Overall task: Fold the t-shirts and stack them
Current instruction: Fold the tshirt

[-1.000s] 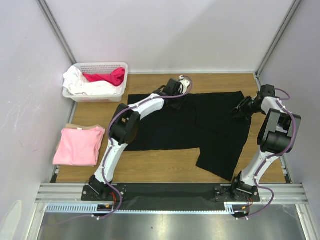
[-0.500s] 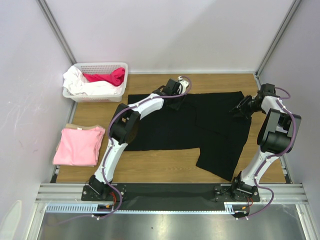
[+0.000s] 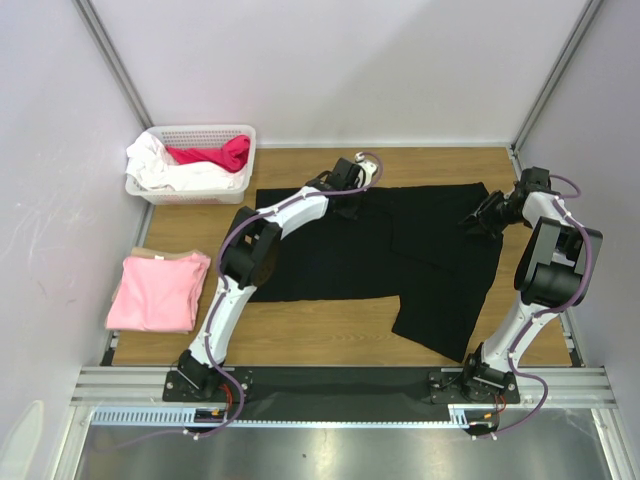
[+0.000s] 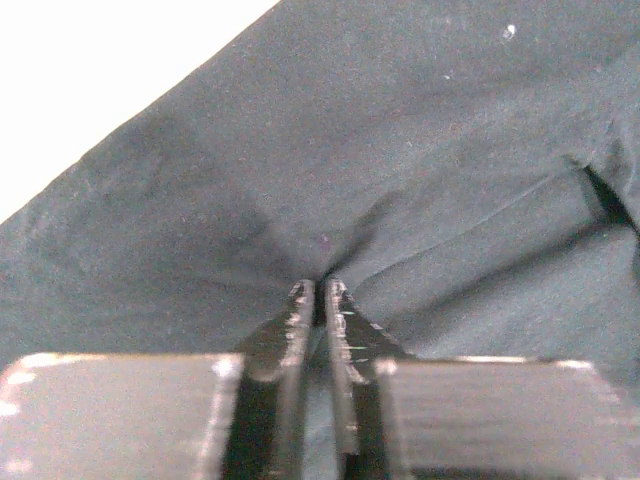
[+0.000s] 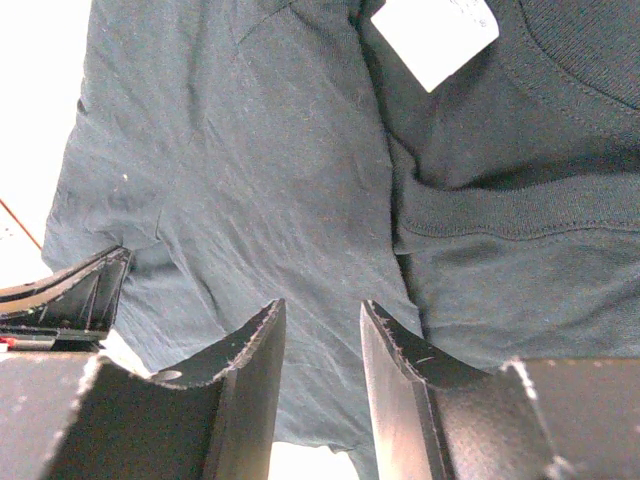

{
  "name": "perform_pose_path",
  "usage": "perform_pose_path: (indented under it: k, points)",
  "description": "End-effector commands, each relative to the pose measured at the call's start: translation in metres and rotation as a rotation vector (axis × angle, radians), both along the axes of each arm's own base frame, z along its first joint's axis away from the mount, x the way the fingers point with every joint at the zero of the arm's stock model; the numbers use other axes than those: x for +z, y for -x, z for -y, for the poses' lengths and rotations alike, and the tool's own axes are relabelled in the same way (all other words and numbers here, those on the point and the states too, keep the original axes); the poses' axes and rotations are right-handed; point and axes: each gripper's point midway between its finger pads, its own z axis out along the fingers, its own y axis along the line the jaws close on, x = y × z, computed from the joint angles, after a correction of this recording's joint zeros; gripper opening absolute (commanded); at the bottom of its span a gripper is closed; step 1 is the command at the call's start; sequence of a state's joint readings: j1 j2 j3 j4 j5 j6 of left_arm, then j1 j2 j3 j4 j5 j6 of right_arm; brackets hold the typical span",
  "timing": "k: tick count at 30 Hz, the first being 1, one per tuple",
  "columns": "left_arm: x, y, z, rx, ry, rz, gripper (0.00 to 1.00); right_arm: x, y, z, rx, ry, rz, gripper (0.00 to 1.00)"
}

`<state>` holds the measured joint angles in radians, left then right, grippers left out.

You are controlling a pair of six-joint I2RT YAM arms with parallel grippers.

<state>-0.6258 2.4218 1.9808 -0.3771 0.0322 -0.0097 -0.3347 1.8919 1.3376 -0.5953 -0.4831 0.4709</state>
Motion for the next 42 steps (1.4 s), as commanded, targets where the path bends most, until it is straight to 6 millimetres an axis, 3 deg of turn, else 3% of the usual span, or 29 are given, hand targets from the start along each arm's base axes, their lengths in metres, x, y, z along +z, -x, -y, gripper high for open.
perform_pose_path:
  k: [1, 2, 8, 13, 18, 25, 33, 42]
  points:
    - [0.015, -0.008, 0.007, -0.011, 0.036, 0.02, 0.1, 0.02, -0.009, 0.001, 0.007, 0.016, 0.049, 0.41]
    - [0.018, -0.008, 0.008, -0.013, 0.038, 0.026, 0.0, 0.019, -0.009, 0.001, 0.007, 0.016, 0.048, 0.41]
    - [0.045, -0.007, 0.006, -0.036, 0.045, 0.078, 0.0, 0.018, -0.008, 0.0, 0.008, 0.015, 0.047, 0.41]
    - [0.053, 0.0, 0.005, -0.063, 0.054, 0.079, 0.0, 0.015, -0.007, -0.001, 0.009, 0.014, 0.04, 0.41]
    - [0.045, 0.008, 0.0, -0.073, 0.04, 0.05, 0.0, 0.014, -0.007, -0.001, 0.01, 0.011, 0.035, 0.41]
    - [0.057, 0.013, 0.003, -0.088, 0.07, 0.053, 0.0, 0.01, -0.006, -0.001, 0.013, 0.015, 0.028, 0.41]
    - [0.057, 0.024, 0.007, -0.121, 0.097, 0.028, 0.0, 0.006, -0.003, 0.0, 0.013, 0.023, 0.005, 0.41]
    - [0.044, 0.028, 0.002, -0.1, 0.069, -0.004, 0.03, -0.002, 0.003, -0.002, 0.026, 0.023, -0.028, 0.44]
